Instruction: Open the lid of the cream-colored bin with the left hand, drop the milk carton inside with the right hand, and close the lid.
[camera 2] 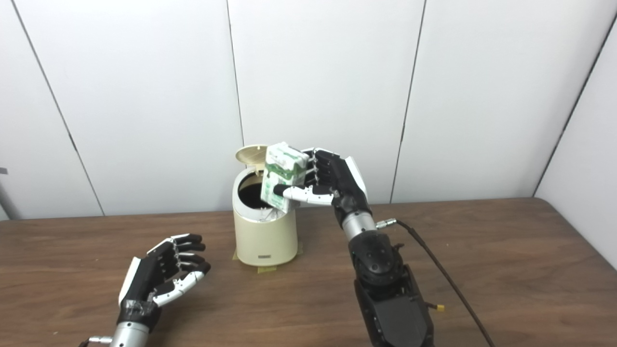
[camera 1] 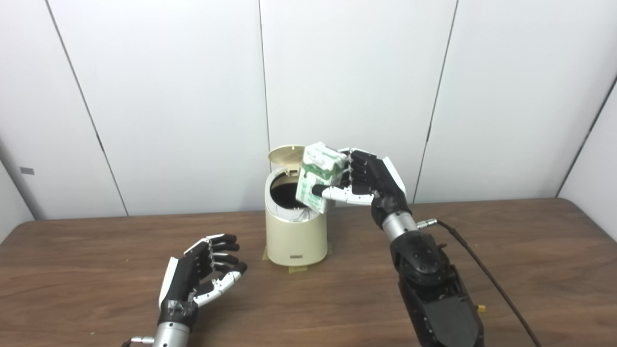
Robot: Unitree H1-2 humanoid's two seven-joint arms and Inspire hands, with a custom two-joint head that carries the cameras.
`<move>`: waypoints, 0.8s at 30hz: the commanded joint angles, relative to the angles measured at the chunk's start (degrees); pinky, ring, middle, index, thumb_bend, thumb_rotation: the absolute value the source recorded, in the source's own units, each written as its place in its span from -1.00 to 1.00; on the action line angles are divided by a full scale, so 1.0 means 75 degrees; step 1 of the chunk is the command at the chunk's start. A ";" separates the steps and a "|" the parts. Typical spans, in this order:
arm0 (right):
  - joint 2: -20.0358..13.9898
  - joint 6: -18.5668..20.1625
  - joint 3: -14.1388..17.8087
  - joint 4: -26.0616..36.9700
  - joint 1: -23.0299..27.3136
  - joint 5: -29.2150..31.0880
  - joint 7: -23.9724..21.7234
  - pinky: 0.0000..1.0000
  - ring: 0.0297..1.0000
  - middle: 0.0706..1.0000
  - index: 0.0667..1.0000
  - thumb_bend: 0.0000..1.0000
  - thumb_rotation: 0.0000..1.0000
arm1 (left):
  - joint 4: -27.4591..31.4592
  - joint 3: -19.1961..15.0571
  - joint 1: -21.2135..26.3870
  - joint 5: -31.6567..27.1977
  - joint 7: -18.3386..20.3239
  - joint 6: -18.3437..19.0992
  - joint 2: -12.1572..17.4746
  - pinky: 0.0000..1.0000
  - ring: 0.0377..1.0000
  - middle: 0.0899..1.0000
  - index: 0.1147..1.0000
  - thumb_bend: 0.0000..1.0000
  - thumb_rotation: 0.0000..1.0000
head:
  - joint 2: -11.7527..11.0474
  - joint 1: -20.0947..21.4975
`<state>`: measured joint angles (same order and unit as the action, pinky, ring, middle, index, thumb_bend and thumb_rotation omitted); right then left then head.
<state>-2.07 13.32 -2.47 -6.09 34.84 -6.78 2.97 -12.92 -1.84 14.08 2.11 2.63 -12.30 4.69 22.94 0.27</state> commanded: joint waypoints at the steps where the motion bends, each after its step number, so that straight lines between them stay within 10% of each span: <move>1: 0.0044 -0.0326 -0.0029 0.0038 0.0548 -0.0069 0.0032 -0.31 -0.24 -0.10 0.03 0.02 -1.00 | 0.0037 0.0051 0.0126 -0.0009 -0.0088 -0.0224 -0.0094 0.09 0.16 0.24 0.24 0.17 -1.00 | 0.0026 -0.0040; 24: 0.0032 -0.0637 -0.0193 -0.1022 0.1101 -0.0463 0.0189 -0.33 -0.27 -0.09 0.04 0.02 -1.00 | 0.0115 0.0099 0.0108 0.0011 -0.0096 -0.0237 -0.0176 0.23 0.20 0.20 0.24 0.19 -1.00 | 0.0102 -0.0260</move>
<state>-1.27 11.02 -3.85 -14.47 39.72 -9.62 4.28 -12.63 -1.42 14.03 2.09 2.50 -12.30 3.63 23.73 -1.58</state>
